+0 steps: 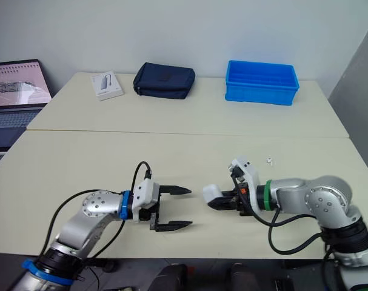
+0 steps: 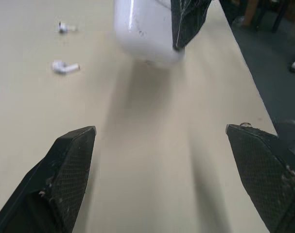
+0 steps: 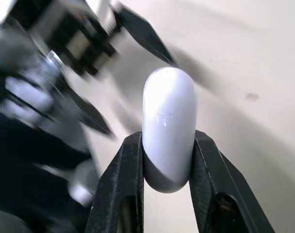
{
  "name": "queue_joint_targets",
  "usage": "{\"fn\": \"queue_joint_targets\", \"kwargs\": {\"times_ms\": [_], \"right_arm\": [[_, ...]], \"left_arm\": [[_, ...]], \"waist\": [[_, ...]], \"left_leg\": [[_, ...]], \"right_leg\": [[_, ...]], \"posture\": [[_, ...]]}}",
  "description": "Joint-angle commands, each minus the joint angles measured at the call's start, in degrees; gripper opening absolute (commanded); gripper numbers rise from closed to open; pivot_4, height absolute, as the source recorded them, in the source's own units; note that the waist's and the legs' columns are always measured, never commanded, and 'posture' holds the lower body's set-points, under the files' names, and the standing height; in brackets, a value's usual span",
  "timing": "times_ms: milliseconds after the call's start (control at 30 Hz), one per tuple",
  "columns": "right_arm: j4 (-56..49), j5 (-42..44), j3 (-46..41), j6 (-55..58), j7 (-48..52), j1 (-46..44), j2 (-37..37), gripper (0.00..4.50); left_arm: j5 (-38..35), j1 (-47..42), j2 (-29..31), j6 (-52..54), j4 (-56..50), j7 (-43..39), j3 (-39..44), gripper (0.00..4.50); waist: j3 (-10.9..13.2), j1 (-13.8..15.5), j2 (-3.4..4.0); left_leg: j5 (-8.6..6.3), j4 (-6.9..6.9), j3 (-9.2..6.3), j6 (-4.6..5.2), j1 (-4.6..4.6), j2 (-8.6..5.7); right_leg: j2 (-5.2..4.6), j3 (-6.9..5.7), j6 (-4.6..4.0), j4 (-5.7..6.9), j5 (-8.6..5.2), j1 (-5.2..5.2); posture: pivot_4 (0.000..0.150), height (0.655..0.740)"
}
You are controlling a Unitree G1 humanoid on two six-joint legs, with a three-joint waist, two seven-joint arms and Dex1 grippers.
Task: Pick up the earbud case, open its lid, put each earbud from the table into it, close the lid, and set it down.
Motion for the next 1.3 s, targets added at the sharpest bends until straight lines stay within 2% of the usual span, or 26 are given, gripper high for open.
{"fn": "queue_joint_targets", "kwargs": {"times_ms": [33,133,233,433,833,933,1167,1267,1300], "right_arm": [[-4.87,-12.65,7.18,-8.4,9.44,-3.05,-4.07,0.83],[-5.94,-21.19,11.98,-13.33,13.81,-4.73,-5.58,0.83],[-5.73,-25.09,12.99,-15.3,16.56,-4.63,-4.92,0.83],[-5.91,-30.12,13.39,-17.26,20.95,-4.77,-3.68,0.83],[-6.72,-36.02,12.53,-18.55,25.61,-3.65,-2.39,0.83],[-7.05,-36.55,12.37,-18.39,26.12,-3.64,-1.97,0.83],[-7.78,-37.22,12.2,-17.6,26.66,-3.93,-0.86,0.83],[-8.01,-37.22,11.86,-16.91,26.77,-3.99,-0.2,0.83],[-8.06,-37.31,11.76,-16.73,26.91,-4.02,-0.05,0.83]], "left_arm": [[-2.32,-3.72,-0.4,9.24,-6.06,2.92,0.67,4.5],[0.56,-7.65,-2.64,12.99,-8.28,6.56,-2.07,4.5],[2.13,-9.95,-4.69,14.95,-8.9,8.33,-3.85,4.5],[2.47,-13.04,-5.22,16.33,-9.42,4.75,-7.32,4.5],[5.25,-14.34,-6.65,13.34,-6.53,1.93,-8.28,4.5],[5.28,-14.25,-6.85,13.54,-6.65,1.31,-8.35,3.93],[5.67,-14.22,-6.96,14.38,-6.81,0.18,-8.76,1.73],[5.91,-14.02,-7.17,14.67,-7.04,0.23,-8.88,0.94],[6.01,-14.0,-7.2,14.74,-7.07,0.24,-8.92,0.81]], "waist": [[0.01,-0.02,-0.01],[0.02,-0.03,-0.03],[0.02,-0.01,-0.04],[0.03,-0.03,-0.05],[0.03,-0.02,-0.05],[0.03,-0.03,-0.05],[0.03,-0.03,-0.05],[0.02,-0.03,-0.05],[0.03,-0.02,-0.05]], "left_leg": [[0.0,-0.03,-0.01,0.0,0.0,0.01],[0.0,-0.03,-0.01,0.0,-0.05,0.01],[0.0,-0.03,0.02,-0.01,-0.05,-0.03],[0.0,-0.02,0.02,-0.01,-0.03,-0.02],[0.01,0.0,0.02,-0.02,-0.02,-0.03],[0.01,0.0,0.03,-0.02,-0.02,-0.03],[0.01,0.01,0.02,-0.02,-0.01,-0.03],[0.01,0.03,0.02,-0.02,-0.01,-0.03],[0.01,0.03,0.02,-0.02,-0.01,-0.03]], "right_leg": [[0.0,-0.03,0.01,-0.04,-0.01,0.02],[0.0,-0.02,0.04,-0.05,-0.02,-0.01],[-0.02,0.01,0.05,-0.05,-0.02,0.0],[0.0,0.02,0.05,0.0,-0.02,-0.01],[-0.01,0.04,0.05,0.03,-0.02,0.0],[-0.01,0.04,0.05,0.03,-0.02,0.0],[-0.01,0.04,0.05,0.06,-0.02,0.0],[-0.01,0.04,0.05,0.07,-0.02,0.0],[-0.01,0.04,0.05,0.07,-0.02,0.0]], "posture": [[0.15,0.74],[0.15,0.74],[0.15,0.74],[0.15,0.74],[0.15,0.74],[0.15,0.74],[0.15,0.74],[0.15,0.74],[0.15,0.74]]}}
